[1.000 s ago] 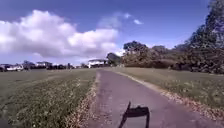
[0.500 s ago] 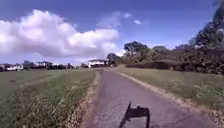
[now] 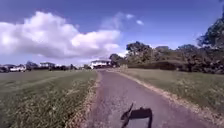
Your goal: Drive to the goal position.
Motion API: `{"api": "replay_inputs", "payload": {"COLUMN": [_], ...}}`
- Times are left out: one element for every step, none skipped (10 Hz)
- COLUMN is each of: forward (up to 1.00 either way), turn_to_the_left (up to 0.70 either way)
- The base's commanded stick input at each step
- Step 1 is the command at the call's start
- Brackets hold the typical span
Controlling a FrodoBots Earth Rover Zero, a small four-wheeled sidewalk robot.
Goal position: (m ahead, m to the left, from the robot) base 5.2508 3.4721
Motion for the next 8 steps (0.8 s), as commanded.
{"api": "replay_inputs", "payload": {"forward": [0.70, 0.70, 0.70, 0.70, 0.70, 0.70, 0.70, 0.70], "turn_to_the_left": [0.00, 0.00, 0.00, 0.00, 0.00, 0.00, 0.00, 0.00]}}
